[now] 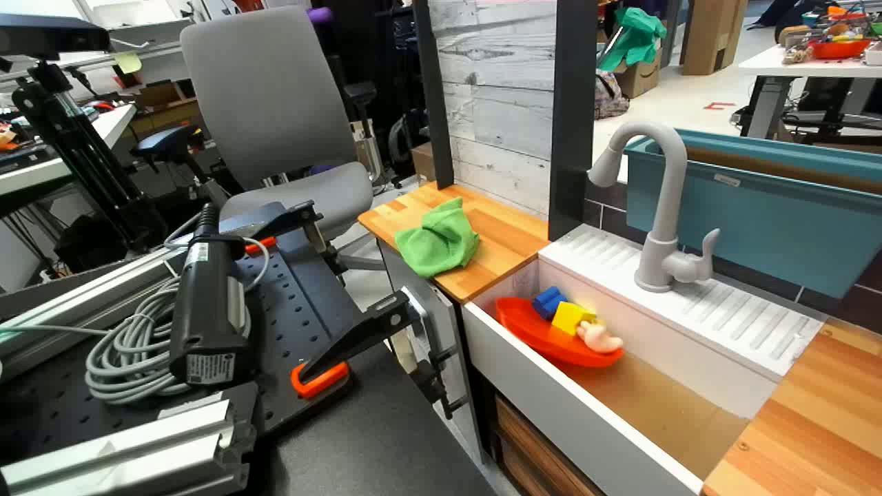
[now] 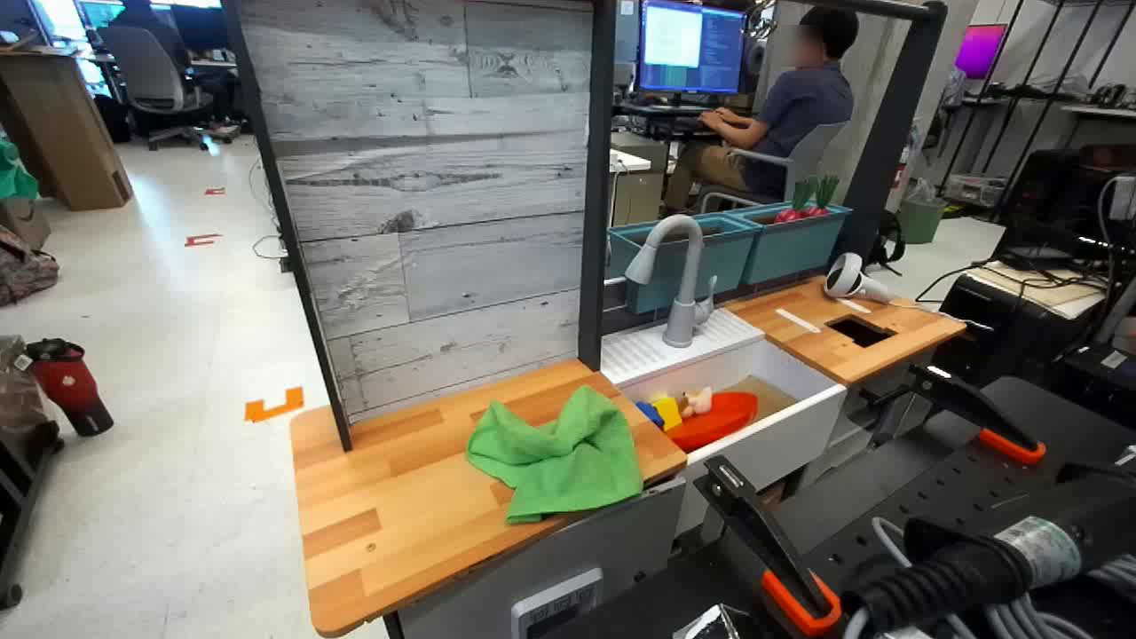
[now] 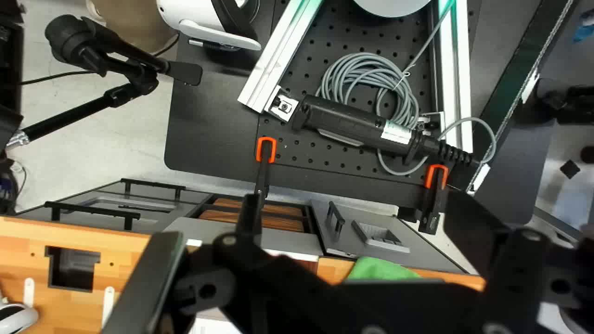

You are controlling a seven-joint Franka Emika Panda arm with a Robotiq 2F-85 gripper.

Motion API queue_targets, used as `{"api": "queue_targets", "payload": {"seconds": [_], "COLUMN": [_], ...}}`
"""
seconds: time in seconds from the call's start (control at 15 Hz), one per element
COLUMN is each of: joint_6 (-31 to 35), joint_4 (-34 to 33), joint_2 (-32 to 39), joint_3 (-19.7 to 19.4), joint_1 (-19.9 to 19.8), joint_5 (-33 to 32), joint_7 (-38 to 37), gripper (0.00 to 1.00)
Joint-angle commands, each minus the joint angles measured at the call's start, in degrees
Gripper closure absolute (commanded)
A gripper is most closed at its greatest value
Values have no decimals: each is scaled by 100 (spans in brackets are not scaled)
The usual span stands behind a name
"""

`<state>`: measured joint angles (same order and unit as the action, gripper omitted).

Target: Partially wipe the counter

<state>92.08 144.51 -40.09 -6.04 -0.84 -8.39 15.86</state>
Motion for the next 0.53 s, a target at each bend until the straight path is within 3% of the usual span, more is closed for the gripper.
{"api": "queue_targets", "payload": {"seconds": [0.0,0.2,0.47], "joint_6": [-9,-8,1234], "joint_4": [-11,-11,599], "joint_2": [1,0,400], "joint_3": [-26,-26,254], "joint_1": [35,35,25], "joint_5": [-12,-12,-305], "joint_7": [-18,-18,-615], "gripper": [0,0,0]}}
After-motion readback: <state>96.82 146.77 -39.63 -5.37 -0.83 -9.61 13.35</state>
